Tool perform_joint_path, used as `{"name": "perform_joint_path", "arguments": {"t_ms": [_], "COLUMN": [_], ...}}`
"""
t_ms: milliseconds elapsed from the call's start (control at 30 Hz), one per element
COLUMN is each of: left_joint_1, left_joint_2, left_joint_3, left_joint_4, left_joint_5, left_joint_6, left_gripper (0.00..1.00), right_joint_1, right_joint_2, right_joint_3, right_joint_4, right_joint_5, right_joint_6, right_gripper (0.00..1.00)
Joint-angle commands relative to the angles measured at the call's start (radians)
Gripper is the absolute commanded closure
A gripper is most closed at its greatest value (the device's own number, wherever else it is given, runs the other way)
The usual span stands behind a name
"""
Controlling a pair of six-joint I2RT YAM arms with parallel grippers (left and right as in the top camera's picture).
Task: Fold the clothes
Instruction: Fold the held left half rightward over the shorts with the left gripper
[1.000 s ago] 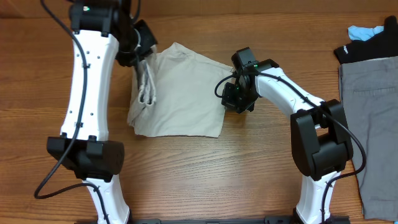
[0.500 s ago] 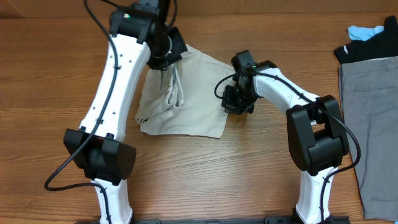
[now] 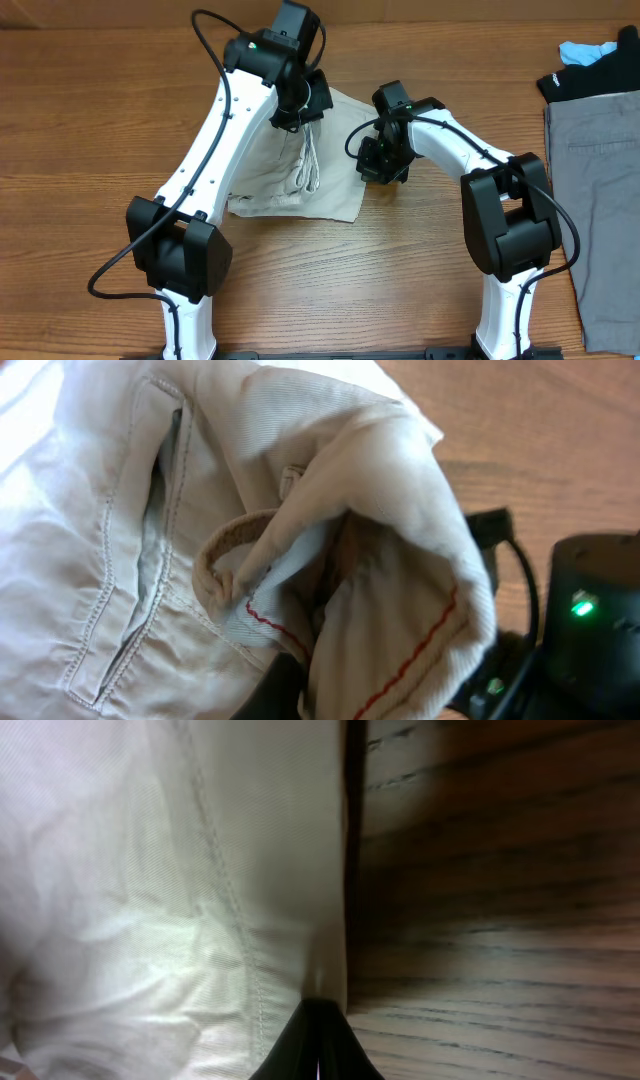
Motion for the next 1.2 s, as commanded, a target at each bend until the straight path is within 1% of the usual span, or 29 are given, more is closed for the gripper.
{"name": "perform_joint_path", "arguments": {"t_ms": [0,133,233,367,533,700,767,800,933,967,1000,1100,1167], "left_joint_1": [-0.016,-0.027,-0.038,-0.049,-0.063,-0.066,-0.066,-0.066,-0.054,-0.045,-0.023,0.029,0.064], "left_joint_2": [-0.021,-0.021,-0.021,-0.021,-0.021,-0.02,-0.02,-0.021,-0.021,-0.021,-0.021,-0.021,-0.021], "left_joint_3": [-0.035,-0.093,-0.142,-0.182,-0.19,-0.192,-0.192,-0.192,-0.189,-0.184,-0.175,-0.16,-0.16], "left_joint_4": [0.005,0.056,0.124,0.186,0.198,0.19,0.183,0.18,0.18,0.179,0.172,0.138,0.106], "left_joint_5": [0.026,0.051,0.106,0.12,0.119,0.119,0.119,0.119,0.119,0.119,0.119,0.119,0.116], "left_joint_6": [0.079,0.107,0.136,0.157,0.221,0.254,0.274,0.284,0.299,0.299,0.299,0.299,0.299], "left_gripper": [0.89,0.89,0.86,0.82,0.69,0.67,0.59,0.52,0.42,0.38,0.3,0.18,0.15], "right_joint_1": [-0.041,-0.085,-0.093,-0.084,-0.064,-0.066,-0.066,-0.066,-0.085,-0.098,-0.124,-0.179,-0.212], "right_joint_2": [0.029,0.029,0.029,0.029,0.029,0.029,0.029,0.029,0.029,0.029,0.029,0.029,0.029], "right_joint_3": [-0.004,-0.004,-0.004,-0.004,-0.004,-0.004,-0.004,-0.004,0.018,0.037,0.083,0.192,0.274], "right_joint_4": [0.007,0.006,0.0,-0.001,0.009,0.01,0.01,0.01,-0.022,-0.048,-0.106,-0.227,-0.313], "right_joint_5": [0.016,-0.062,-0.068,-0.068,-0.067,-0.067,-0.063,-0.055,-0.018,-0.013,-0.002,0.008,0.011], "right_joint_6": [-0.007,-0.057,-0.064,-0.072,-0.07,-0.056,-0.056,-0.056,-0.056,-0.057,-0.063,-0.114,-0.136], "right_gripper": [0.96,0.96,0.96,0.96,0.96,0.96,0.96,0.96,0.96,0.95,0.93,0.88,0.85]}}
